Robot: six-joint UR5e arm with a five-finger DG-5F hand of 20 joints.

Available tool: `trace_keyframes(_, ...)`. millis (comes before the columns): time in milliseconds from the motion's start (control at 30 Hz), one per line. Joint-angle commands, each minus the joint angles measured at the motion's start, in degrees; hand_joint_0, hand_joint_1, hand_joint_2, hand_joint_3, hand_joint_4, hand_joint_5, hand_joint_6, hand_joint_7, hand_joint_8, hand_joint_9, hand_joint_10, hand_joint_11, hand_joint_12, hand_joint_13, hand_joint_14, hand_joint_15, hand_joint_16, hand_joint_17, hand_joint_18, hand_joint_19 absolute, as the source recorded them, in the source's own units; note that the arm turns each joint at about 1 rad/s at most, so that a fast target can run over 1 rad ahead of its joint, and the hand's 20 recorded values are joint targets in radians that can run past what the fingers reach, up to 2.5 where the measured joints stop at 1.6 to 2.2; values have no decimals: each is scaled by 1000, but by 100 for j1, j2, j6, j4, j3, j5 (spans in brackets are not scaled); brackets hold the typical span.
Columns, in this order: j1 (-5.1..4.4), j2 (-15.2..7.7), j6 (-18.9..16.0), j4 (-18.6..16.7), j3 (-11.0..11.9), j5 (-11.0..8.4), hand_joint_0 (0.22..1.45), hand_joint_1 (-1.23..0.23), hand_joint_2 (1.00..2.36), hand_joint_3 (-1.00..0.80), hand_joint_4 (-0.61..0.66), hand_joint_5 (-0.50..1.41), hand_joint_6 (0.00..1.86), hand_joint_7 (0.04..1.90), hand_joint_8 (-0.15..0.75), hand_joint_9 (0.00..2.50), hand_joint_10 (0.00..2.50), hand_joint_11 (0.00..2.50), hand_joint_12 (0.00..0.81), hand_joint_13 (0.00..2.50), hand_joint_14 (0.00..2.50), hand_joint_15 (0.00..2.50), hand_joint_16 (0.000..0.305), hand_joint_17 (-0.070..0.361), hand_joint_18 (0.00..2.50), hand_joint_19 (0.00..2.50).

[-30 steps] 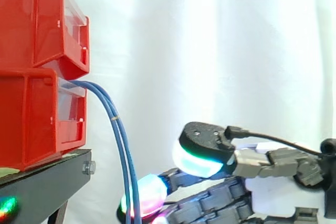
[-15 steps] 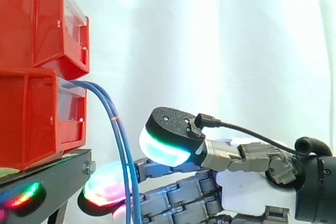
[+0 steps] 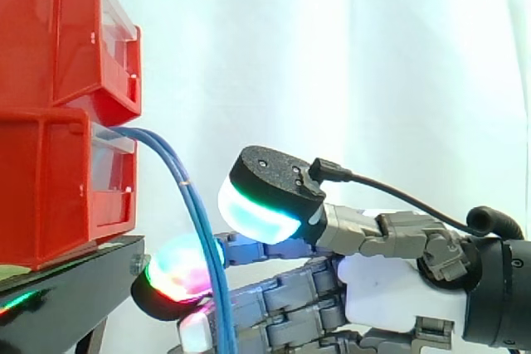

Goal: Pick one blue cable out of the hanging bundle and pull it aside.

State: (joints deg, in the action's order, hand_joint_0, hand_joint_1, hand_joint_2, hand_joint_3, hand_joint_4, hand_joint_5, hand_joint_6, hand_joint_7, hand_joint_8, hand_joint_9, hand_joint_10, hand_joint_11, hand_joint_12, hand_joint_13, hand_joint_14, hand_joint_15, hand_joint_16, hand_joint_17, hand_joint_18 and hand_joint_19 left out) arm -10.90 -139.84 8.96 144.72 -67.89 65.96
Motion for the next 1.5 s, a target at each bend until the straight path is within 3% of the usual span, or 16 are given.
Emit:
trace_keyframes(0, 0, 1, -96, 21, 4, 22, 536, -684, 1006, -439, 194, -81, 501, 1290, 280, 705, 13, 649, 314, 622, 10, 286, 31, 71, 430, 21)
trace_keyframes(233, 0, 1, -149, 12, 39, 40, 553, -682, 1007, -425, 184, -75, 530, 1337, 278, 733, 16, 637, 311, 648, 11, 292, 31, 69, 448, 31)
trace_keyframes(400, 0, 9, -228, 91, 171, 110, 569, -687, 1008, -413, 167, -91, 643, 1198, 273, 753, 13, 640, 309, 670, 11, 292, 30, 67, 465, 35)
trace_keyframes(633, 0, 80, -298, 504, 338, 259, 584, -688, 1011, -386, 147, -102, 746, 1101, 269, 777, 14, 618, 306, 678, 10, 288, 29, 65, 479, 46)
trace_keyframes(800, 0, 212, -316, 935, 338, 251, 592, -697, 1017, -296, 138, -120, 806, 1133, 272, 779, 16, 620, 305, 684, 11, 292, 29, 65, 484, 49)
trace_keyframes(1100, -9, 370, -316, 1269, 346, 268, 594, -746, 1020, -218, 149, -134, 863, 1116, 270, 774, 16, 630, 308, 691, 11, 299, 29, 65, 492, 64)
trace_keyframes(1467, 0, 572, -316, 1665, 346, 268, 579, -726, 1012, -370, 172, -132, 865, 1030, 267, 793, 16, 610, 314, 710, 11, 307, 30, 67, 504, 91)
